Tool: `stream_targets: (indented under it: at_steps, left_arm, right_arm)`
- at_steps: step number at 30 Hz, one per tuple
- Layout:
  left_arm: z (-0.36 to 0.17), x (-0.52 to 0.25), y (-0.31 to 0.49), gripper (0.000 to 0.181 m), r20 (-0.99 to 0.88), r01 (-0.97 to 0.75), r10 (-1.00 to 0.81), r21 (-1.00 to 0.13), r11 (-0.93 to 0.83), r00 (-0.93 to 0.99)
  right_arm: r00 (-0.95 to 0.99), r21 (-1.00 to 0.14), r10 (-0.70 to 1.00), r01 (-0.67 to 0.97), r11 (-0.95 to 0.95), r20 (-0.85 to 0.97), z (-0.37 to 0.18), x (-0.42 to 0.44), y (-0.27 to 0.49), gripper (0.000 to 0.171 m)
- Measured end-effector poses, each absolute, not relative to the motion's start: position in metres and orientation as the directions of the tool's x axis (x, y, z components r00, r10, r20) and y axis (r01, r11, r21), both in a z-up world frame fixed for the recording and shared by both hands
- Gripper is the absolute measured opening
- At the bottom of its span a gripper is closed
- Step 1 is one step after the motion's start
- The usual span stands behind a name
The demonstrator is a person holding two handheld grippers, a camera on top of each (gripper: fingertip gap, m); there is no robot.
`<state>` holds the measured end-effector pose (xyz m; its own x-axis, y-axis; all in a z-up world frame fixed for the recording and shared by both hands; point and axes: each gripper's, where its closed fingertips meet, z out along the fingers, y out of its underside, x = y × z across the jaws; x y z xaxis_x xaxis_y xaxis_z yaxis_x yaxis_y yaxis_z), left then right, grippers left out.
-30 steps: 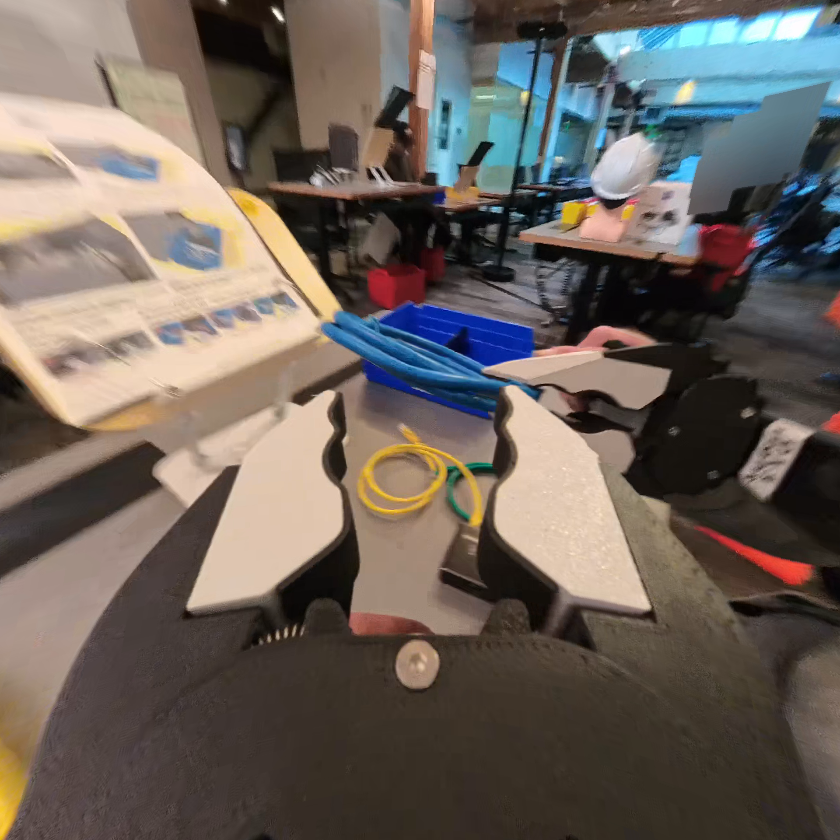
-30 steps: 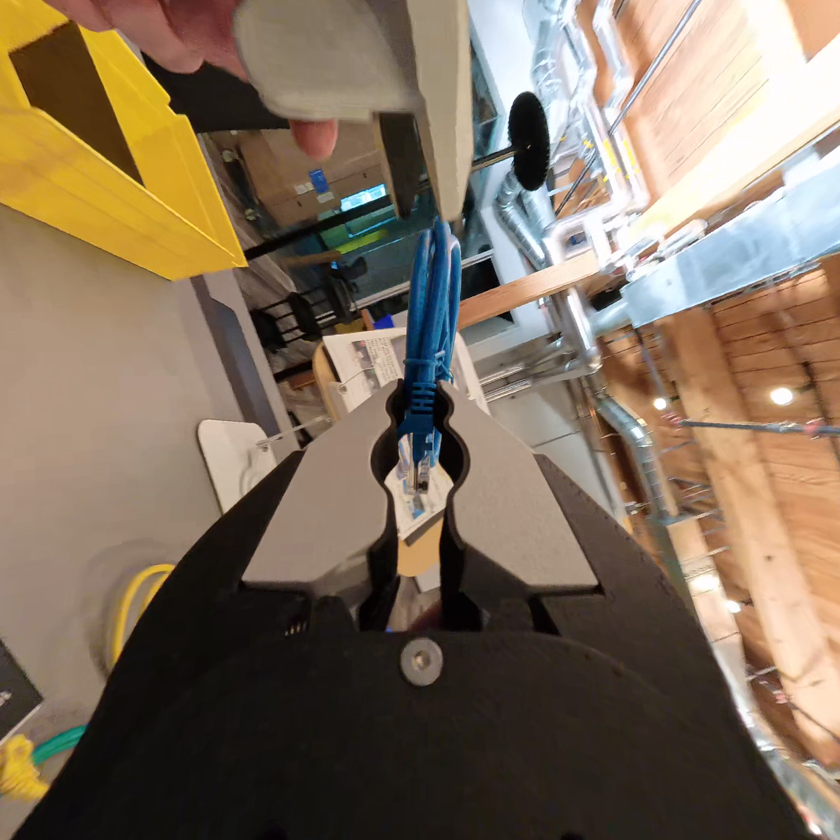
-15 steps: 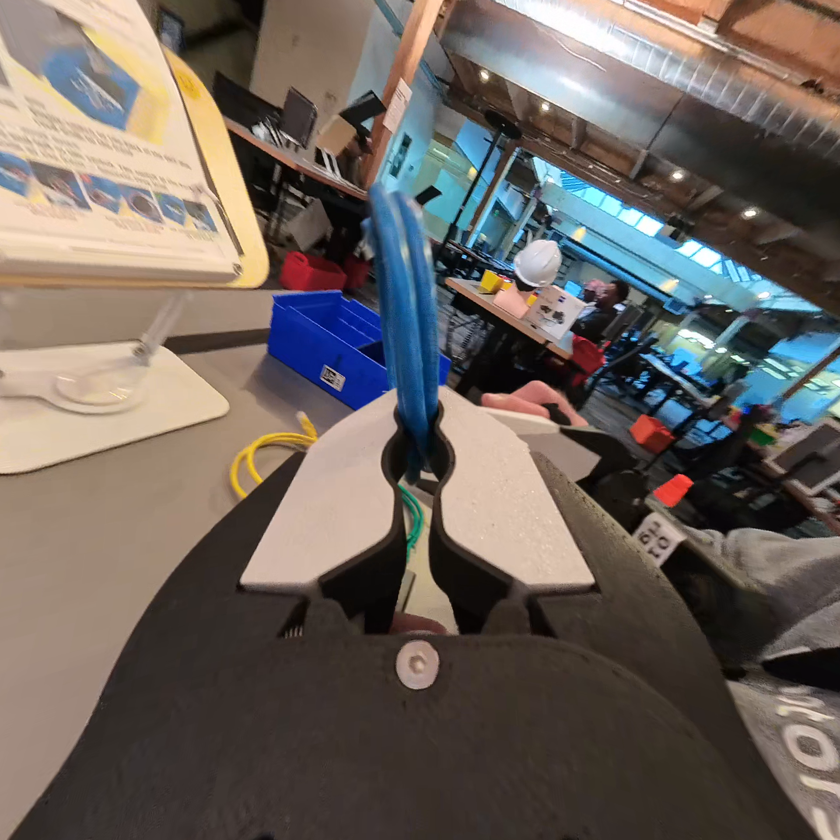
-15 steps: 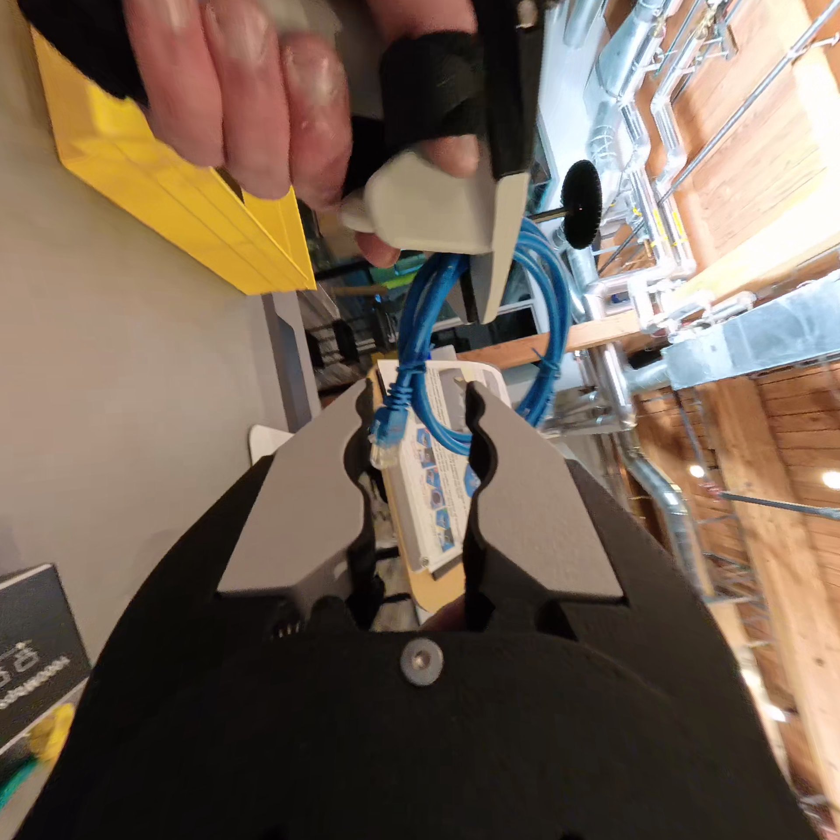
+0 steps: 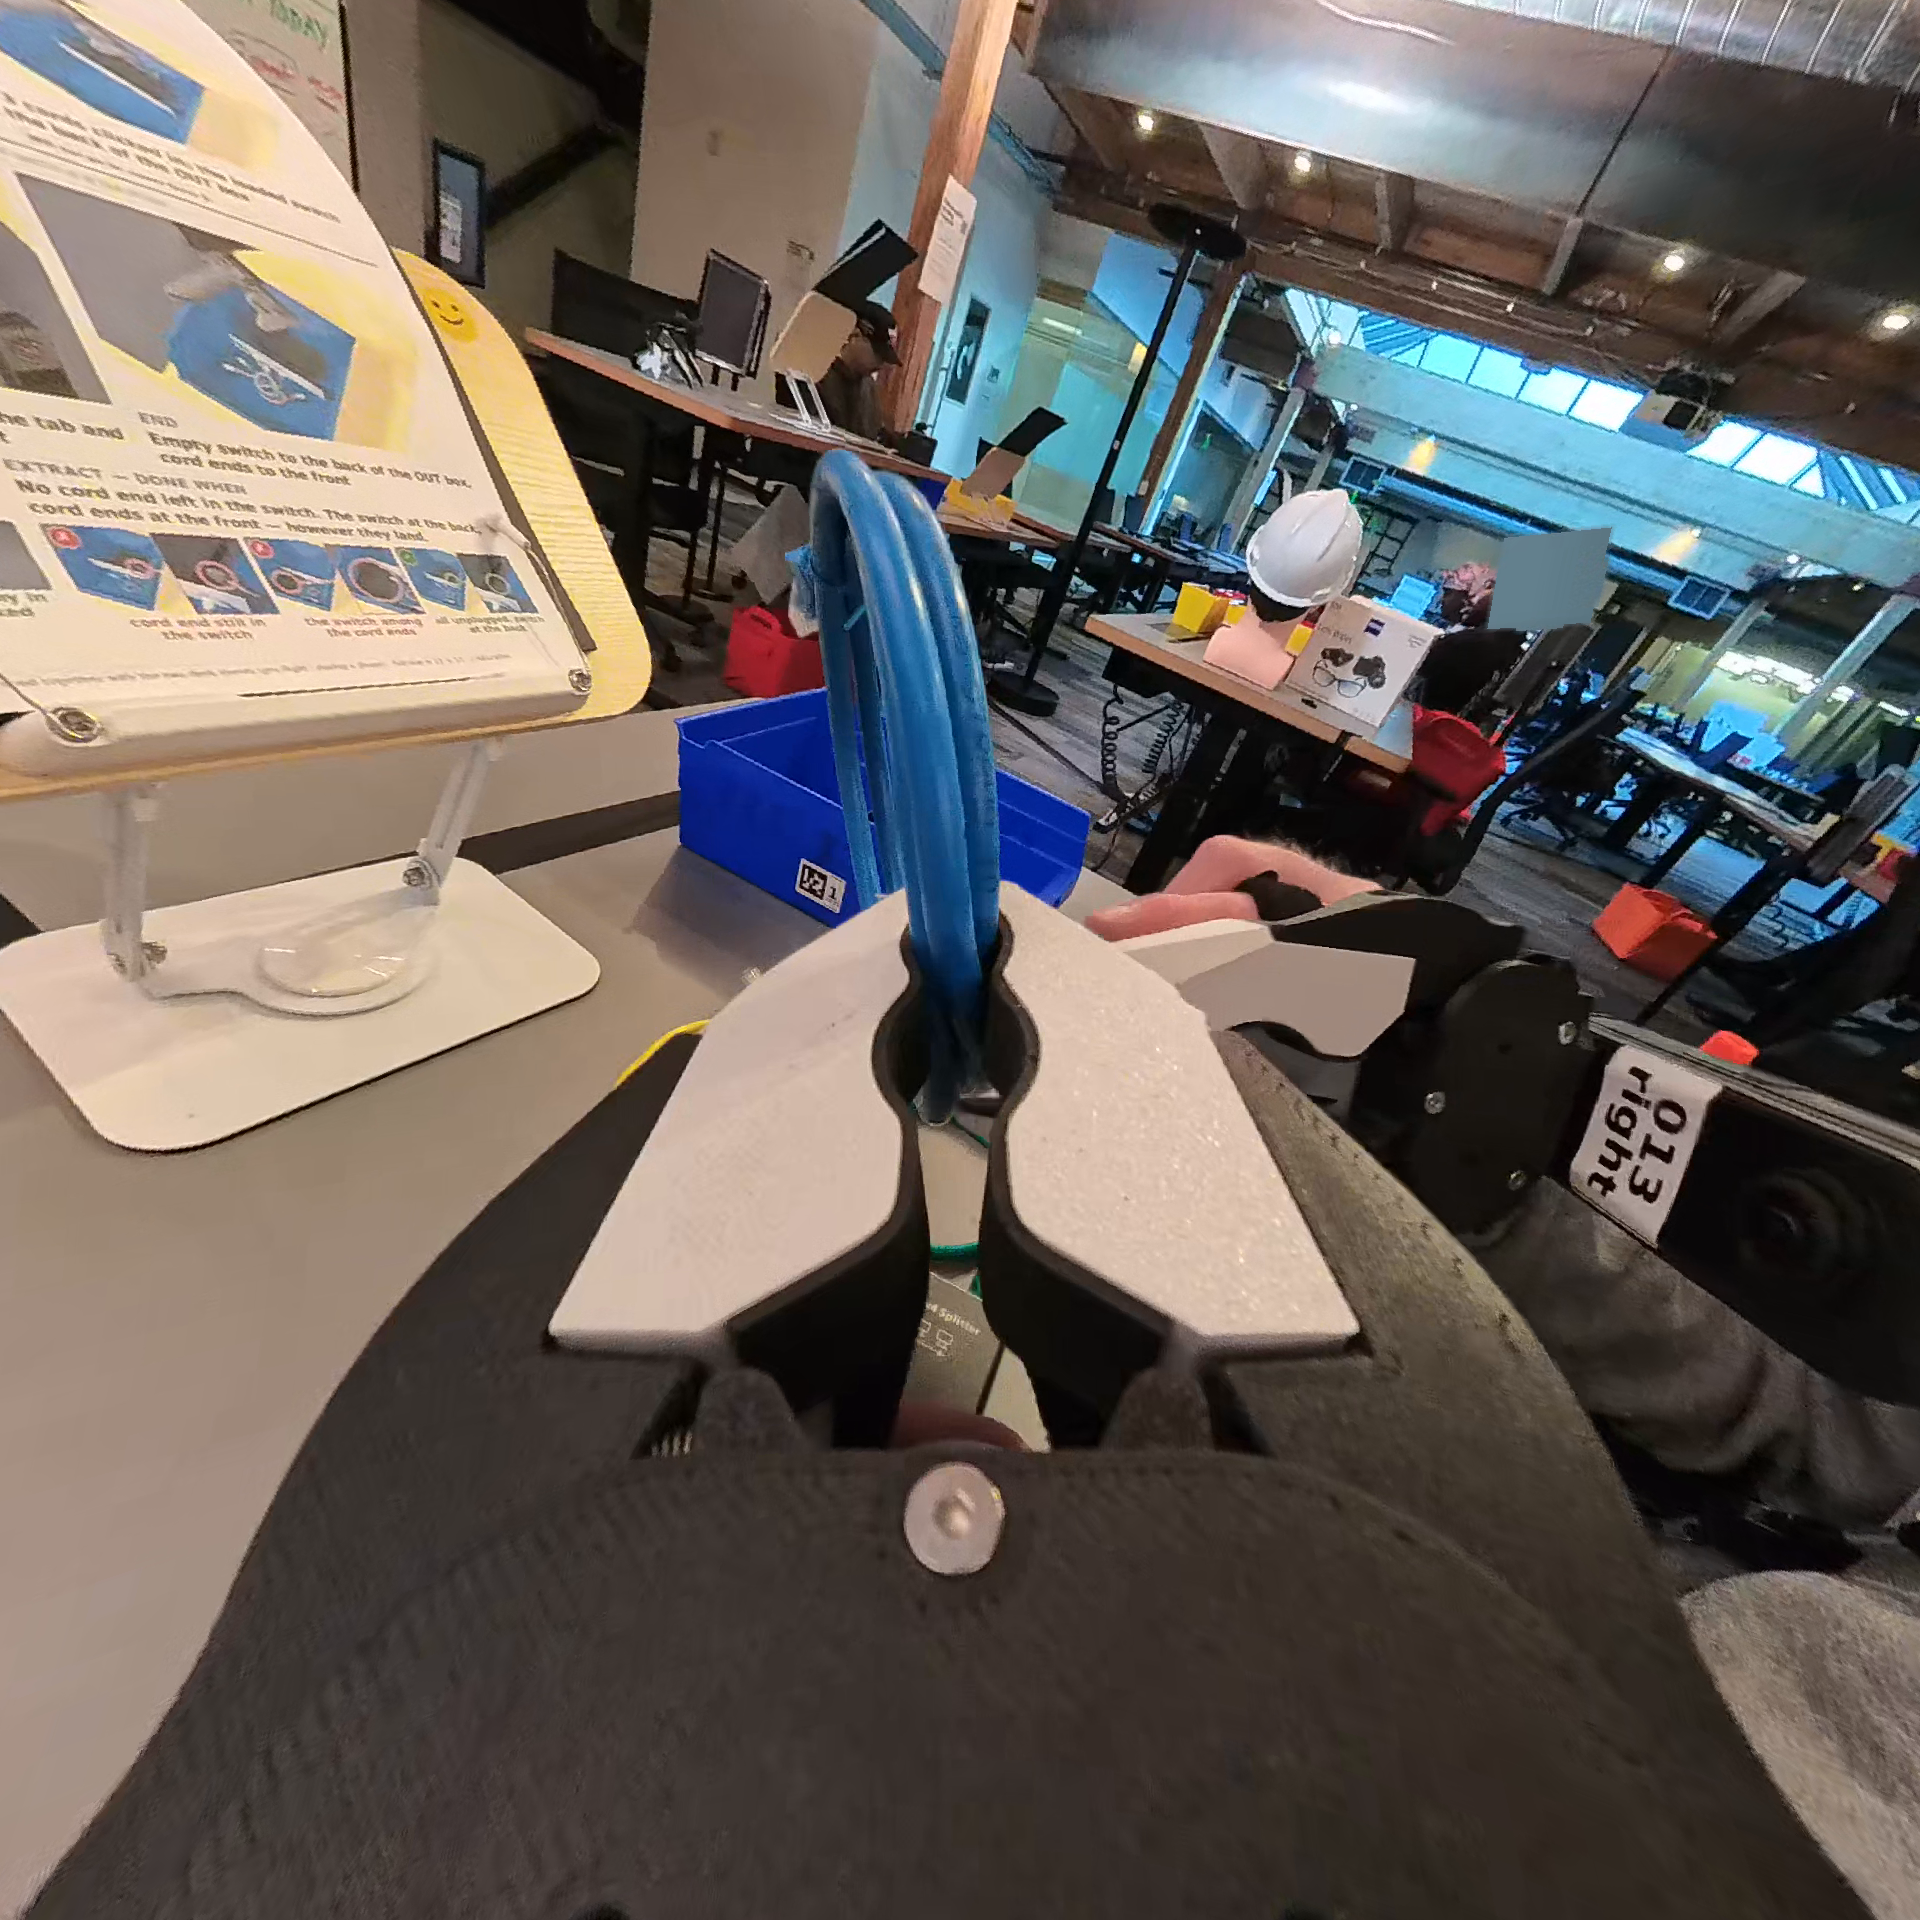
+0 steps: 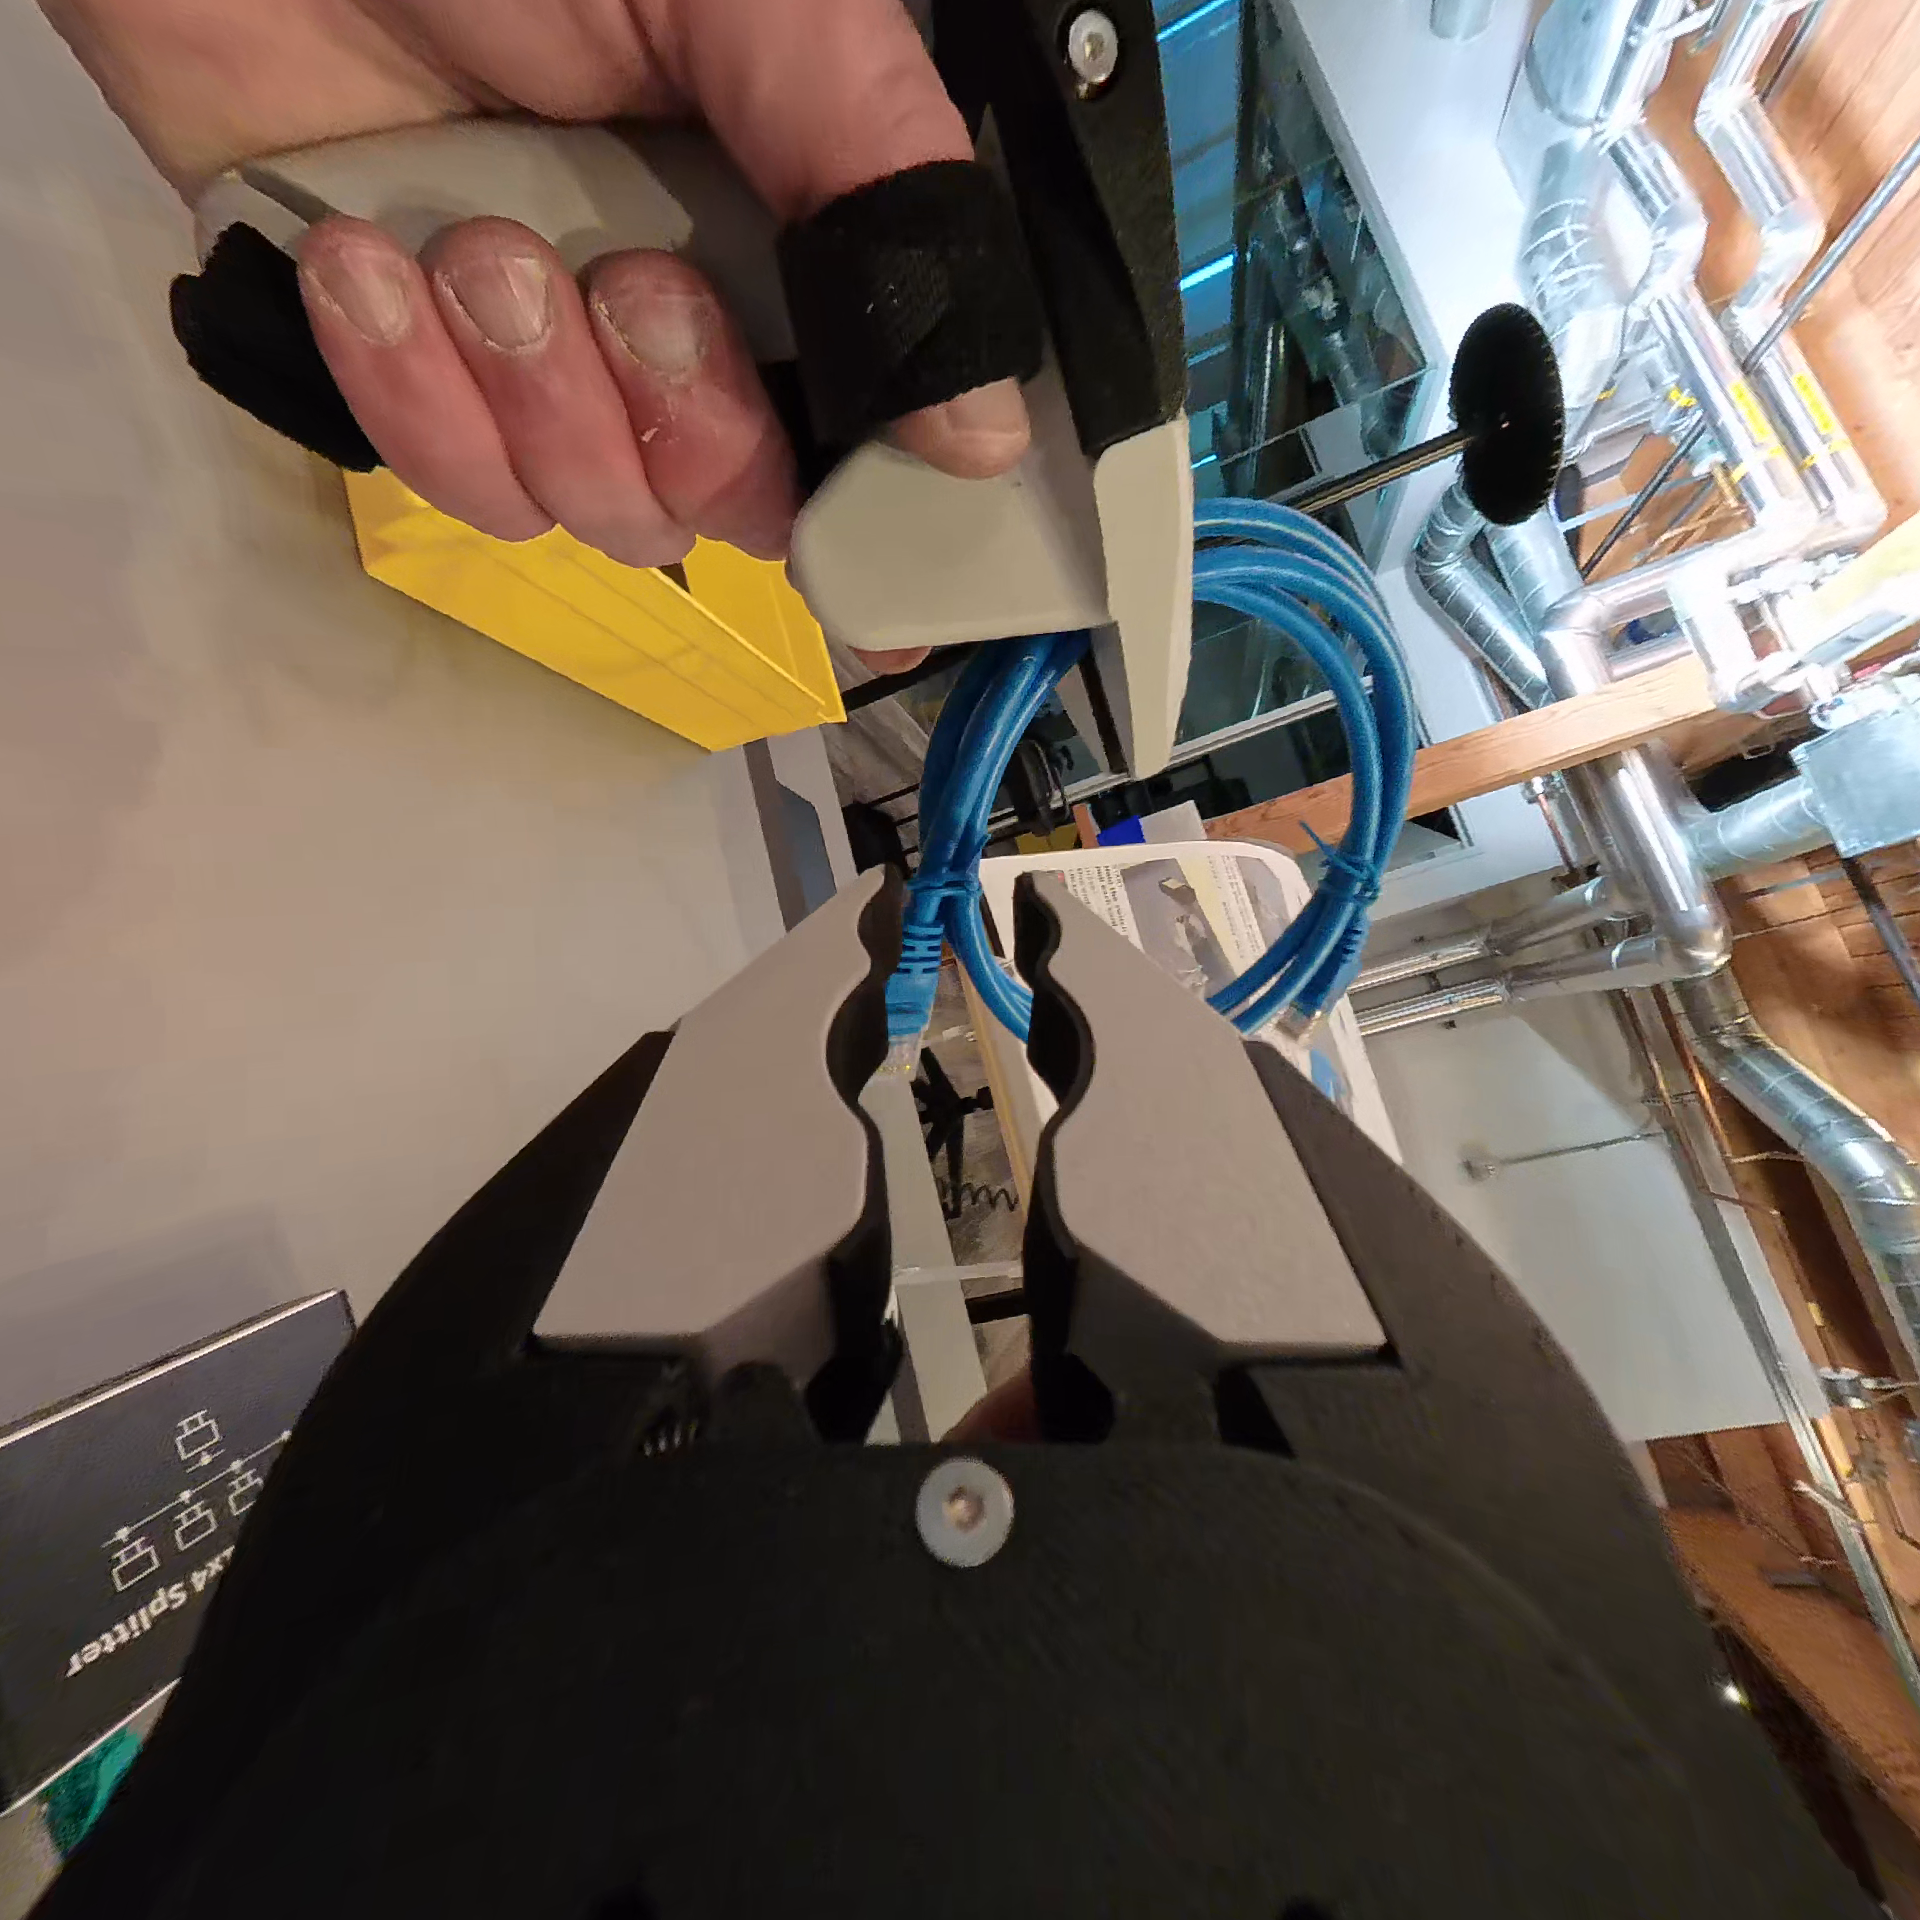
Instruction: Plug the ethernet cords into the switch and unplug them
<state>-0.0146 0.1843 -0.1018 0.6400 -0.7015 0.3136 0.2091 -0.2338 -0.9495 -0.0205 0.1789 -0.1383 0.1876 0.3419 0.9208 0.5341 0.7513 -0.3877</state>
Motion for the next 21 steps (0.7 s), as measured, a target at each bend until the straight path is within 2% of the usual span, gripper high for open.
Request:
stream_targets:
  at_steps: [2,11,17,19,21]
  left_arm:
    - [-0.100,-0.012,0.182,0.005,0.320,0.215,-0.708,-0.947,-0.237,0.630]
    - [-0.096,-0.007,0.176,0.005,0.253,0.159,-0.732,-0.967,-0.197,0.633]
    - [-0.088,-0.001,0.168,0.005,0.119,0.092,-0.765,-0.993,-0.078,0.633]
    - [-0.084,-0.001,0.167,0.005,0.065,0.066,-0.756,-0.997,-0.029,0.651]
    - [-0.078,-0.003,0.165,0.005,-0.020,0.038,-0.734,-0.997,0.062,0.678]
  right_arm:
    - [0.188,-0.398,0.354,0.528,0.750,0.916,-0.139,-0.020,0.179,0.009]
    - [0.193,-0.483,0.447,0.466,0.741,0.873,-0.132,-0.009,0.172,0.007]
    - [0.269,-0.736,0.686,0.300,0.608,0.676,-0.120,-0.002,0.170,0.000]
    - [0.301,-0.842,0.787,0.211,0.497,0.539,-0.115,-0.001,0.170,0.000]
    - [0.310,-0.954,0.903,0.051,0.296,0.296,-0.105,-0.001,0.169,0.000]
